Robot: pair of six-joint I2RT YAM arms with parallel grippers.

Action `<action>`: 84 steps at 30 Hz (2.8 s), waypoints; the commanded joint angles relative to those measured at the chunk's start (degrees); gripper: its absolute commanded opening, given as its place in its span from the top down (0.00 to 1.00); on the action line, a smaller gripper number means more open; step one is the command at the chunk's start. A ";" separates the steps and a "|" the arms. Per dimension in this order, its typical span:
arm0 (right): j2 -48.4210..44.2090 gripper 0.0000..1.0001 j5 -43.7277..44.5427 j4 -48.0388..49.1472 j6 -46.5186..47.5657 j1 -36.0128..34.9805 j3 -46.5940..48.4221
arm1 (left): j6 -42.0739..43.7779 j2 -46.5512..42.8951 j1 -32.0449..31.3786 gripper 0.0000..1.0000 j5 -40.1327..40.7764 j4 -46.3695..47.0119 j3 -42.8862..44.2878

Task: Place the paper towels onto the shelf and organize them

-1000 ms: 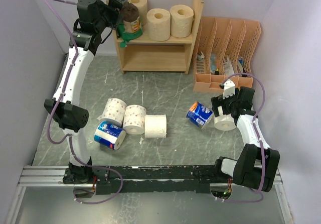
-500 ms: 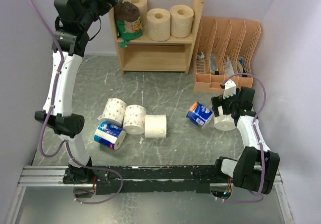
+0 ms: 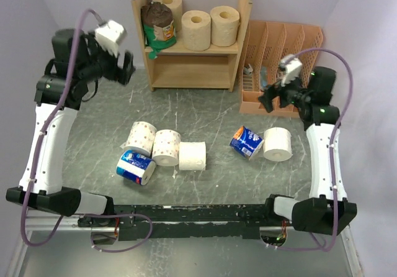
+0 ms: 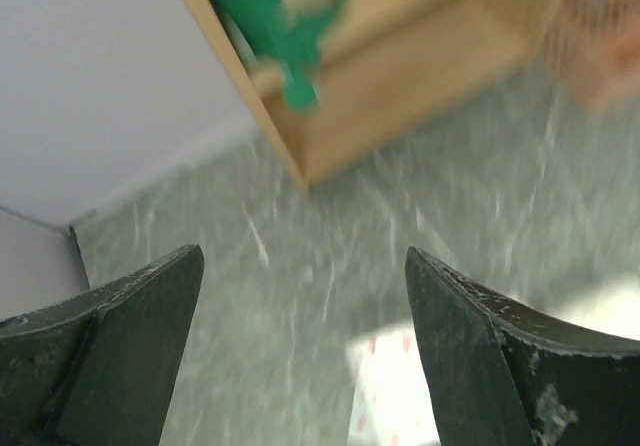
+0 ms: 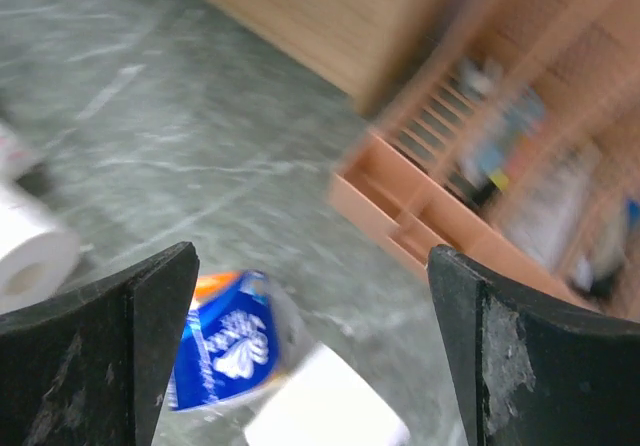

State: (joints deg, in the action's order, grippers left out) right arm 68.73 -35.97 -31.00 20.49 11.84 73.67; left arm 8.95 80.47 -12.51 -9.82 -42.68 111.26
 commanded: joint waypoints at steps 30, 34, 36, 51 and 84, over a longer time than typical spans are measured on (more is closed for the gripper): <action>23.77 0.23 -17.23 -9.65 -15.67 -34.98 -9.12 | 13.20 -23.51 10.95 0.10 -3.99 -3.54 -50.09; 27.41 0.23 -14.29 -9.57 -16.14 -35.64 -8.31 | 12.89 -23.54 11.49 0.10 -5.74 -3.39 -49.87; 28.62 0.24 -13.18 -8.19 -17.28 -35.96 -8.58 | 12.89 -23.68 11.63 0.10 -5.95 -3.10 -50.13; 31.21 0.68 -9.72 -0.70 -21.69 -42.16 -5.19 | 13.00 -23.62 11.72 0.11 -7.15 -1.48 -52.95; 23.90 0.94 44.22 9.62 26.75 -40.42 8.36 | 12.22 -23.20 11.73 0.11 -9.18 -0.52 -53.91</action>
State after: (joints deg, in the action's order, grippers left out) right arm 94.54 6.50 -25.50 47.64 -29.78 82.67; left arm 21.58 58.63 -1.30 -16.73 -45.21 58.19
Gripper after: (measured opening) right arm 0.013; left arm 0.892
